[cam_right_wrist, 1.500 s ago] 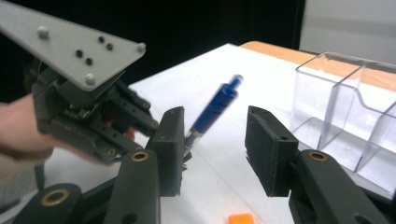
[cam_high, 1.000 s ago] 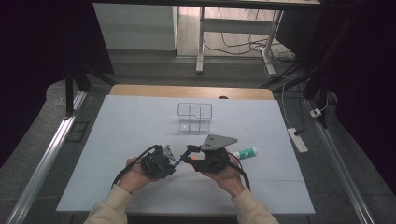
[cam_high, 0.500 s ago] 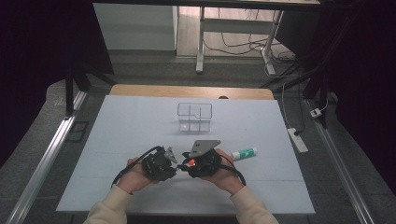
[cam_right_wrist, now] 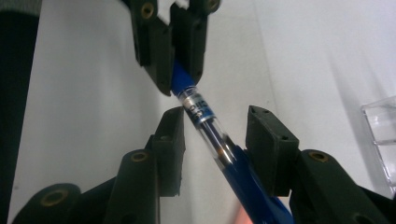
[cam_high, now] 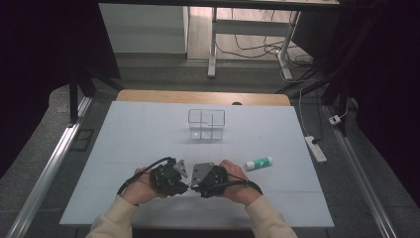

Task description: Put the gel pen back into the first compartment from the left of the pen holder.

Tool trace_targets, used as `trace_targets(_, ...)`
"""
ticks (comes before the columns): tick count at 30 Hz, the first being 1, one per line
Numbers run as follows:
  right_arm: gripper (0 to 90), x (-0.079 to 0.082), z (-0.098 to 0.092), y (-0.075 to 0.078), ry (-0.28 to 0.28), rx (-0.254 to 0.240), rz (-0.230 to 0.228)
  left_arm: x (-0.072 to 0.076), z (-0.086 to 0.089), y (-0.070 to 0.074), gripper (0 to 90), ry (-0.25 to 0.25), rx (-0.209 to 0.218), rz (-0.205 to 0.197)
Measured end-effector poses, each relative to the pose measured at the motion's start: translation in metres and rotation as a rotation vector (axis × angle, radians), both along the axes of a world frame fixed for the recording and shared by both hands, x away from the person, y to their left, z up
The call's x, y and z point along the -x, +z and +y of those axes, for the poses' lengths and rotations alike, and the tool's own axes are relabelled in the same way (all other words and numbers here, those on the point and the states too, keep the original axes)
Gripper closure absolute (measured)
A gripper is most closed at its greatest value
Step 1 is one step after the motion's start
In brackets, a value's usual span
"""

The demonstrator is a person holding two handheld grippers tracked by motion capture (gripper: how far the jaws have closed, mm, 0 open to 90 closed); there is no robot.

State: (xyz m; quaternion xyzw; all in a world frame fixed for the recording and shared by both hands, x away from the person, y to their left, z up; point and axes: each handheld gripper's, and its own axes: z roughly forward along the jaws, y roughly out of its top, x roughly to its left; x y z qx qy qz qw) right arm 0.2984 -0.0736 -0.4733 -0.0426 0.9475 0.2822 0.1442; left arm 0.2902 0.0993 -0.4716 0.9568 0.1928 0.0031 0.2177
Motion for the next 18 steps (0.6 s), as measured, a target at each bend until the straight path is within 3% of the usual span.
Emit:
trace_targets(3, 63.2, 0.002, 0.001, -0.004, 0.022, 0.017, -0.012, 0.000, 0.002, 0.001, 79.5, -0.032, 0.014, 0.012)
trace_targets(7, 68.7, 0.002, 0.003, -0.004, 0.057, 0.064, -0.010, 0.000, 0.002, 0.001, 79.3, -0.033, 0.025, 0.007)
trace_targets(10, 73.7, 0.002, 0.004, -0.006, 0.084, 0.072, -0.014, -0.001, 0.005, 0.004, 77.6, -0.035, 0.032, -0.007)
trace_targets(11, 78.0, 0.002, 0.002, -0.006, 0.091, 0.072, 0.007, 0.000, 0.006, 0.005, 74.3, -0.019, 0.058, -0.018)
trace_targets(14, 79.1, 0.001, 0.000, -0.006, 0.089, 0.046, 0.016, 0.000, 0.013, 0.011, 71.9, 0.039, 0.132, -0.065)
trace_targets(18, 79.1, -0.005, -0.007, -0.001, 0.043, -0.013, 0.023, -0.002, 0.021, 0.014, 48.3, 0.110, 0.180, -0.121)
